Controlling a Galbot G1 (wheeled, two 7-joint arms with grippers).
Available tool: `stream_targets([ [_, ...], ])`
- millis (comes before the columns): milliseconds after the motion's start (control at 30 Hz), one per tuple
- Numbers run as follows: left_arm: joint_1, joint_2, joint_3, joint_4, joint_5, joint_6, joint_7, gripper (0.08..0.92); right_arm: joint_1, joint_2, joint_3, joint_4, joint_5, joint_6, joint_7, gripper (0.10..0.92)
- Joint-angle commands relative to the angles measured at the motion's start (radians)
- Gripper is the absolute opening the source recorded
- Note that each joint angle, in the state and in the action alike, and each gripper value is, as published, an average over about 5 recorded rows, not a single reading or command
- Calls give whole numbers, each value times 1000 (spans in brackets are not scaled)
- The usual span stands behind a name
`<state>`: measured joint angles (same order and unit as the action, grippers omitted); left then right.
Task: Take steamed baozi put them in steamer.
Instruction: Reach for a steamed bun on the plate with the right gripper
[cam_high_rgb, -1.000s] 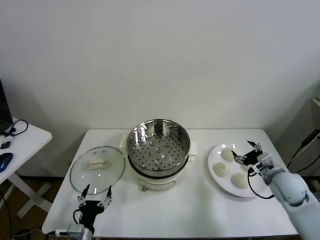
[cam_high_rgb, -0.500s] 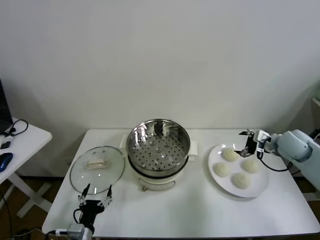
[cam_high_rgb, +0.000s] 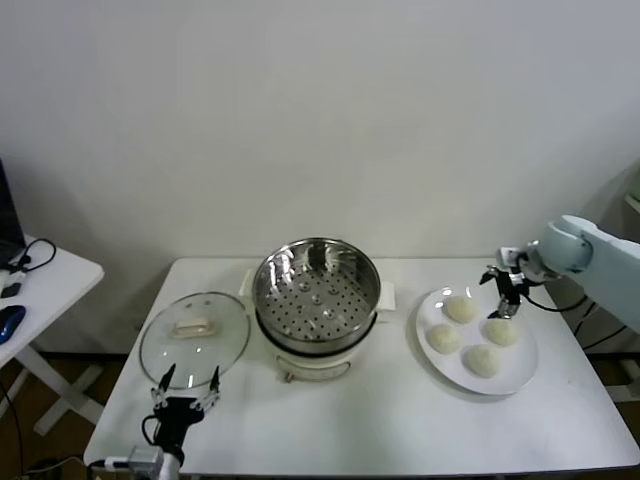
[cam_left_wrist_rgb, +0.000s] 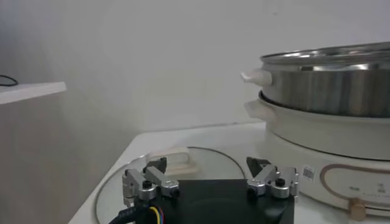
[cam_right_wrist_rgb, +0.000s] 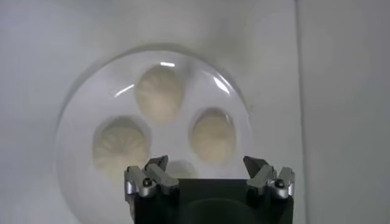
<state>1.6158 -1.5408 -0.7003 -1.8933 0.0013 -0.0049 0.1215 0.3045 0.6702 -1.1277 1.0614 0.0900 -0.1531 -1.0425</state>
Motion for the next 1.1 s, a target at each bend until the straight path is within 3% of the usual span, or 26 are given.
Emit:
stream_targets([
  [33,-1,-4,-3,6,4,-2,0,823,33,145,-44,-209,-27,42,-69,823],
  [533,-2,-3,-10,30,23,-7,-3,823,-180,228,181,-331,-128,63,-61,823],
  [1100,-7,-4,-9,49,33,-13,-7,823,-219,314,320,-485,-203,137,-47,823],
])
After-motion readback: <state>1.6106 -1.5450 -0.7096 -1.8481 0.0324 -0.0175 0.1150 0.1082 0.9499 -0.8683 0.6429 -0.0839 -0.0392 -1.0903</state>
